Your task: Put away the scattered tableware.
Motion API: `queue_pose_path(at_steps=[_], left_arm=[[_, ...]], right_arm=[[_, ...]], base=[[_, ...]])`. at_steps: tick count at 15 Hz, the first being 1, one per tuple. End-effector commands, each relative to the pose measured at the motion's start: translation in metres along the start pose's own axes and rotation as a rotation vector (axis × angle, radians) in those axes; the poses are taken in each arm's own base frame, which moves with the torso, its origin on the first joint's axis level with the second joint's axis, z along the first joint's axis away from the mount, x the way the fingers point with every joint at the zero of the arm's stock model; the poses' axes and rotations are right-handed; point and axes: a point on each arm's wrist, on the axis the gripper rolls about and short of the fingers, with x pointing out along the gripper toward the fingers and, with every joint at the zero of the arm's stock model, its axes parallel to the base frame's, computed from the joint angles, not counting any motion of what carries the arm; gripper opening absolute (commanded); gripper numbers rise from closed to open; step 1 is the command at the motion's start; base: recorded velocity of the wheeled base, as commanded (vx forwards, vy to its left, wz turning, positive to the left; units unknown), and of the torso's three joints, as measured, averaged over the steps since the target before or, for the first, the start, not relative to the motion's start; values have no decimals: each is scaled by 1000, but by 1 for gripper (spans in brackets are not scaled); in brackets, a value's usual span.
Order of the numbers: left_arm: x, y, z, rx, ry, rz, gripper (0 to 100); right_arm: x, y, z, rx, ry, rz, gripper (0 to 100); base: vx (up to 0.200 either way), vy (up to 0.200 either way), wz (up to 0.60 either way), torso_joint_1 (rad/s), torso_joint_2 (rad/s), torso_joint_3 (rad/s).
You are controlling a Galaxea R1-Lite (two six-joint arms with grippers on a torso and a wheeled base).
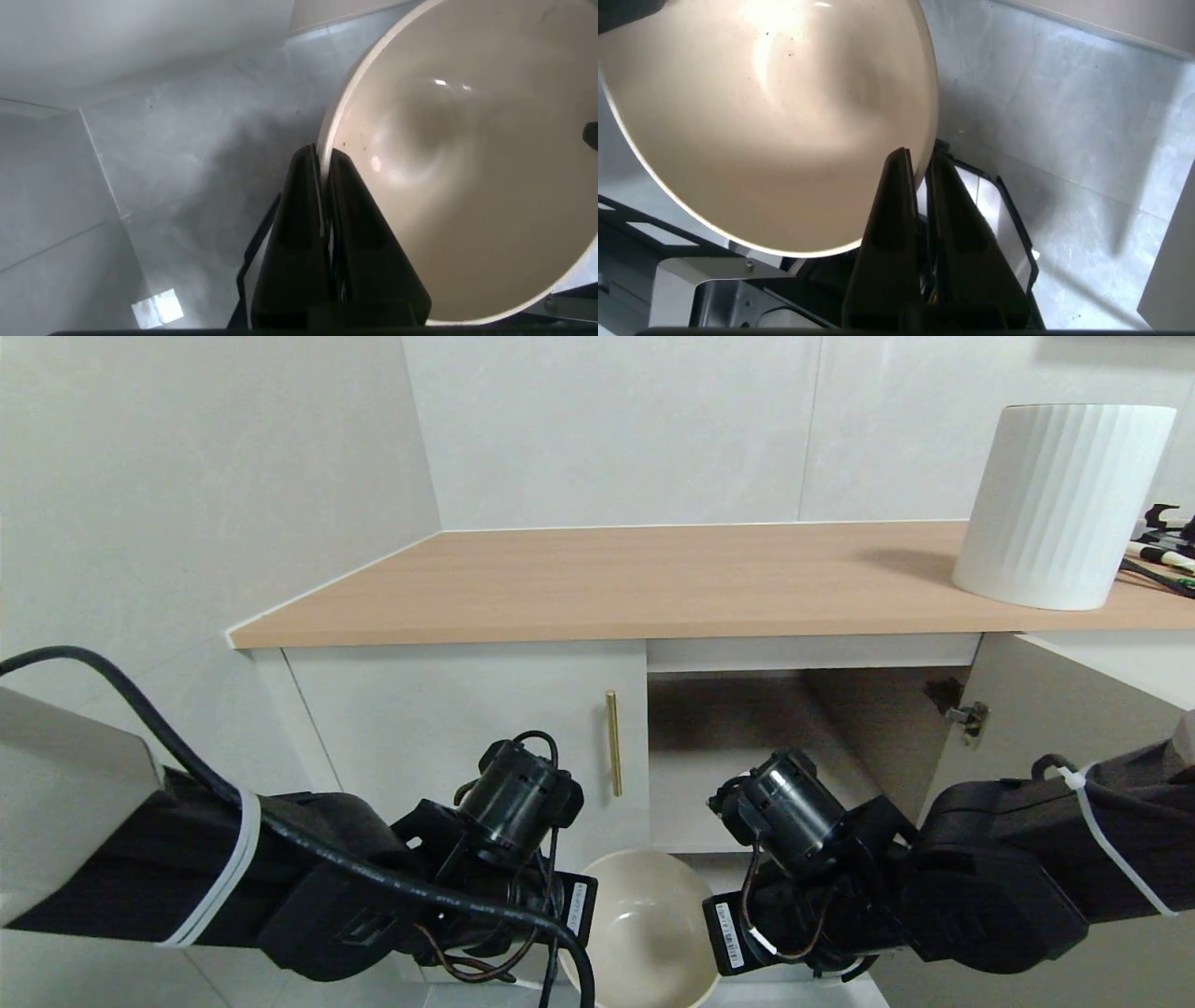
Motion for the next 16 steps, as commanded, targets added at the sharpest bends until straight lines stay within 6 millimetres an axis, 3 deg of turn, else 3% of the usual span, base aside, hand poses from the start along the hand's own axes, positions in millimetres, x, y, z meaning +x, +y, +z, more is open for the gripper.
queue_pose_path(at_steps=[1, 4, 5, 8, 13, 16], left_arm=[[-1, 0, 0, 0, -2, 2, 0], [0, 0, -1, 2, 1, 6, 0], [-1, 0, -1, 3, -5, 16, 100], [-4, -2, 5, -51, -60, -8, 100], [-23, -3, 14, -108, -292, -119, 100], [-24, 0, 16, -119, -323, -127, 100]], right_arm=[[1, 0, -1, -2, 6, -6, 0], [1, 0, -1, -2, 4, -9, 0], [2, 0, -1, -2, 7, -10, 0], [2, 0, -1, -2, 6, -9, 0], [2, 0, -1, 0, 3, -11, 0], [8, -16, 9, 73, -53, -73, 0]], base=[[0, 0, 0, 0, 0, 0], [0, 0, 0, 0, 0, 0], [0, 0, 0, 0, 0, 0], [0, 0, 0, 0, 0, 0], [0, 0, 0, 0, 0, 0], [0, 0, 0, 0, 0, 0]])
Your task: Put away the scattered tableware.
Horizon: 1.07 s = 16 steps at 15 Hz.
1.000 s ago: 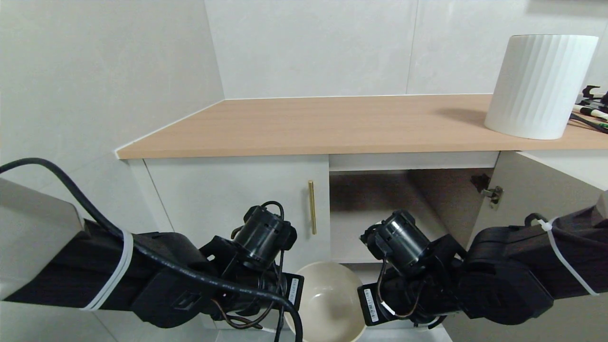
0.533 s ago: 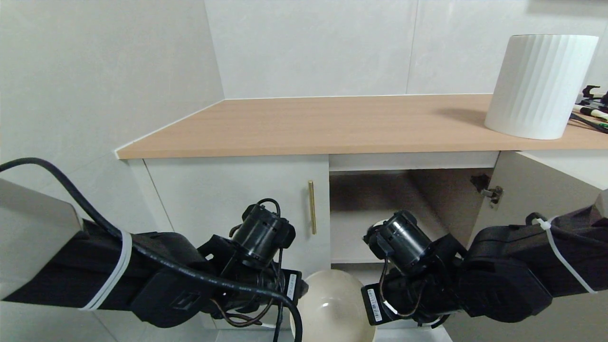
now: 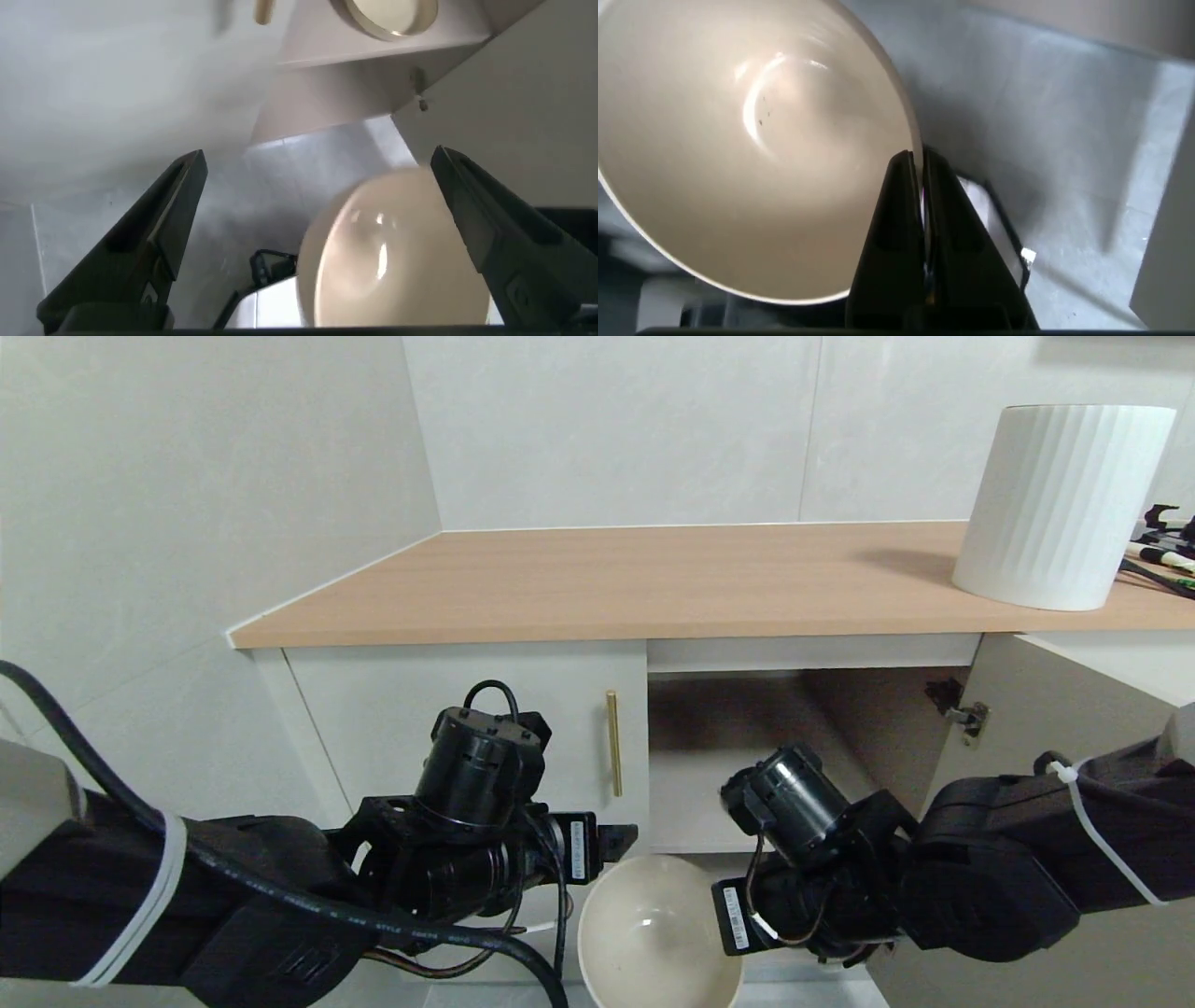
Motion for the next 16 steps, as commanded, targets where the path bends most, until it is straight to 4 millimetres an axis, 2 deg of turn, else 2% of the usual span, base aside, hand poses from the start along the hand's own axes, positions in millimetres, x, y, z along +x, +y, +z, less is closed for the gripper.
queue_pose_path(at_steps=[1, 4, 7, 13, 16], left_arm=[[-6, 3, 4, -10, -19, -1, 100], [-10, 6, 8, -20, -37, 3, 100], [-10, 6, 9, -21, -39, 3, 100], [-11, 6, 9, -21, -39, 5, 100], [-12, 6, 10, -24, -45, 2, 100]], right_arm=[[7, -19, 10, 67, -28, -48, 0], [30, -64, 39, 248, -116, -109, 0], [52, -102, 55, 367, -208, -157, 0], [88, -151, 75, 484, -385, -295, 0], [99, -166, 83, 511, -406, -322, 0]], base=[[0, 0, 0, 0, 0, 0], [0, 0, 0, 0, 0, 0], [0, 0, 0, 0, 0, 0], [0, 0, 0, 0, 0, 0], [0, 0, 0, 0, 0, 0]])
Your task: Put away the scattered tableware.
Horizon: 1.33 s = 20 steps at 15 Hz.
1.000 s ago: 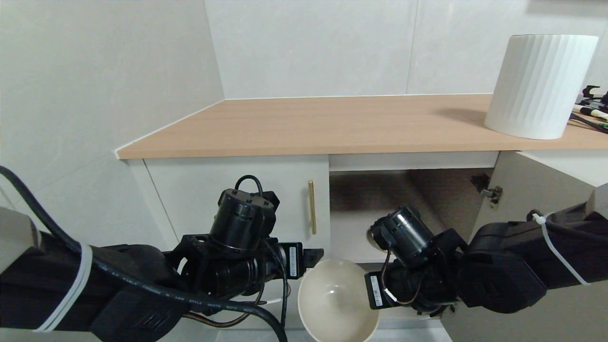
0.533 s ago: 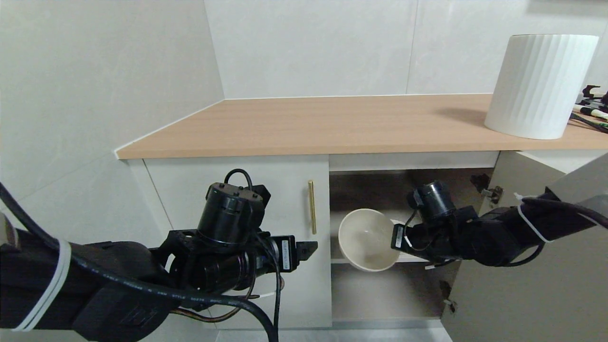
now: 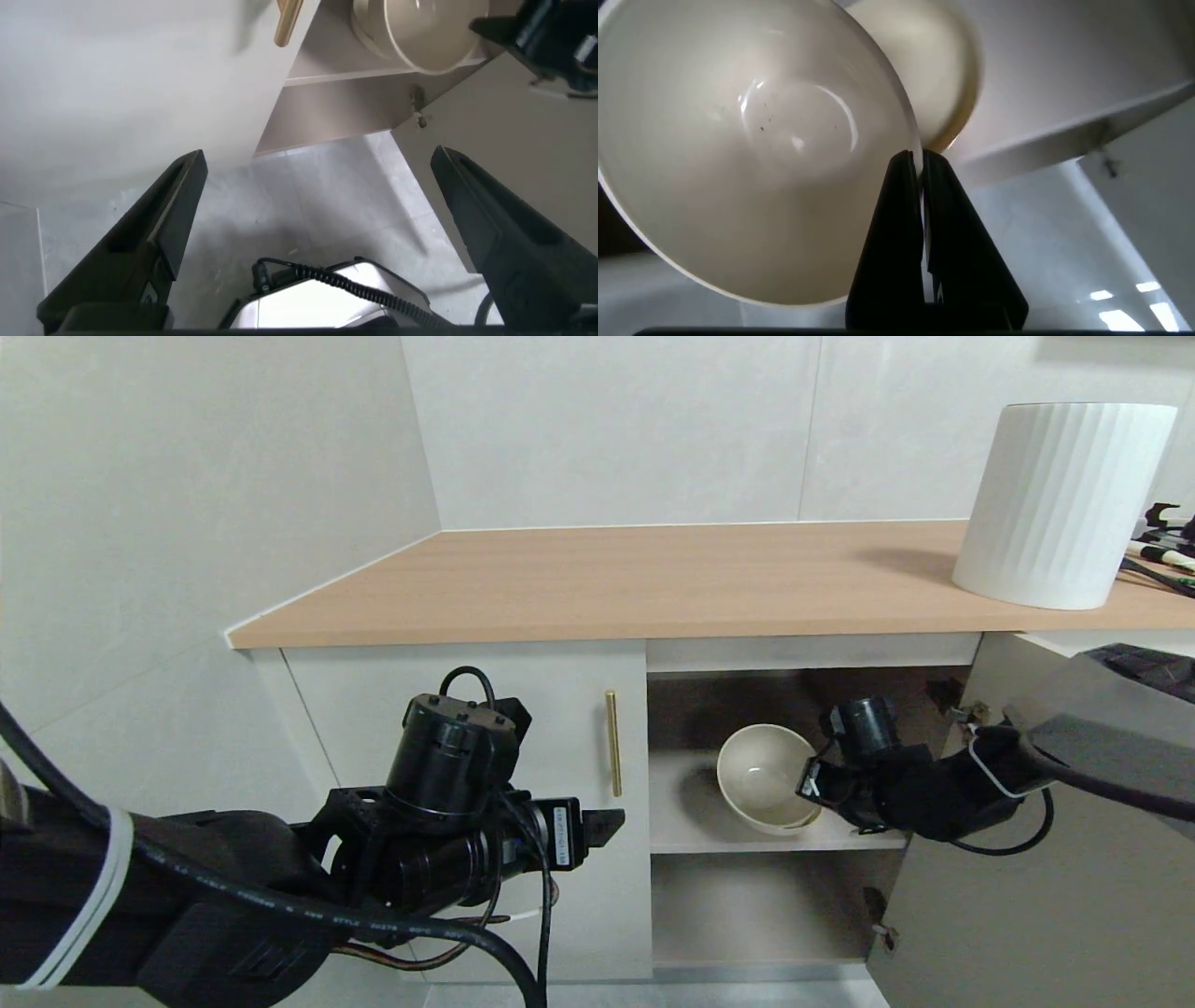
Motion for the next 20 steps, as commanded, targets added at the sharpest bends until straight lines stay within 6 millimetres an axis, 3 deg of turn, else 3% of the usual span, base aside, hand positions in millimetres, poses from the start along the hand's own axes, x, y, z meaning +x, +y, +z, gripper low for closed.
queue_pose_path(at_steps=[1, 3, 7, 18, 19, 20], left_arm=[[-2, 0, 1, -2, -6, -3, 100], [-1, 0, 1, -1, -4, -2, 100], [-1, 0, 0, -1, -2, -1, 100], [-1, 0, 0, -1, 1, -1, 100], [-1, 1, 0, 0, 0, 0, 100], [-1, 1, 0, -1, 0, 1, 100]], right_arm=[[18, -6, 0, 11, 0, -26, 0], [33, -12, 4, 24, -26, -61, 0], [43, -18, 4, 31, -28, -87, 0], [47, -16, 4, 28, -27, -85, 0], [47, -16, 4, 28, -29, -85, 100], [47, -16, 3, 27, -27, -84, 100]], base=[[0, 0, 0, 0, 0, 0], [0, 0, 0, 0, 0, 0], [0, 0, 0, 0, 0, 0], [0, 0, 0, 0, 0, 0], [0, 0, 0, 0, 0, 0], [0, 0, 0, 0, 0, 0]])
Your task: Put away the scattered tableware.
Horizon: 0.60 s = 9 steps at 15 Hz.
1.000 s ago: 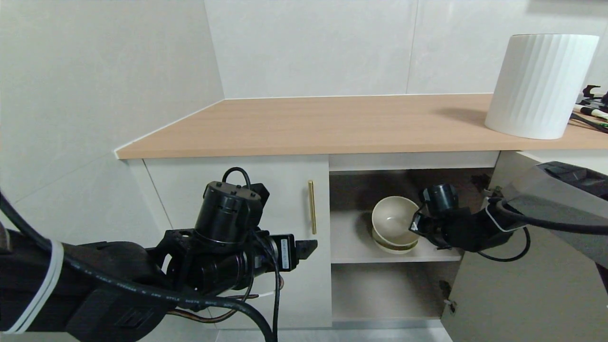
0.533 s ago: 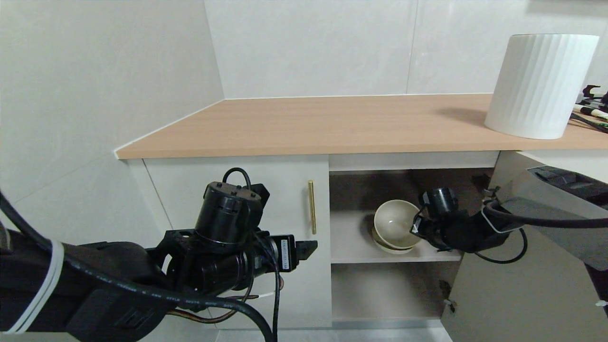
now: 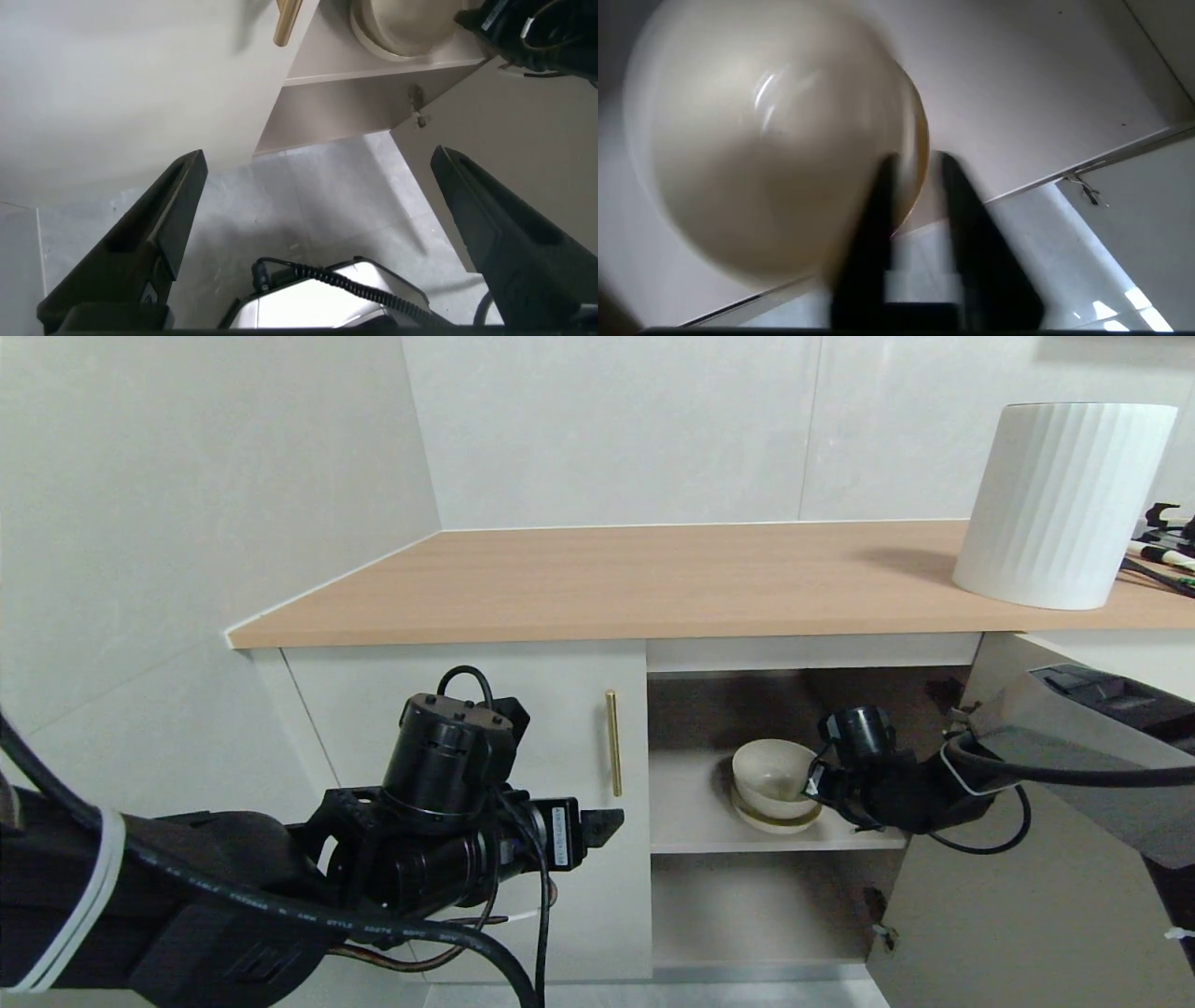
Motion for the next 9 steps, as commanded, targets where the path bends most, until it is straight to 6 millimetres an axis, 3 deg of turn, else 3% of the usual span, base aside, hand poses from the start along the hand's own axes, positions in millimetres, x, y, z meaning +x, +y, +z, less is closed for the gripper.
queue_pose_path(at_steps=[1, 6, 9], left_arm=[[0, 1, 0, -1, 0, 2, 100], [-1, 3, 2, -8, -7, 7, 100], [-20, 11, 14, -22, -63, 15, 100]], right_arm=[[-1, 1, -1, -3, 1, 1, 100], [-13, 1, 0, -15, 11, 7, 100], [-72, 8, -2, -90, 97, 91, 100]], base=[[0, 0, 0, 0, 0, 0], [0, 0, 0, 0, 0, 0], [0, 0, 0, 0, 0, 0]])
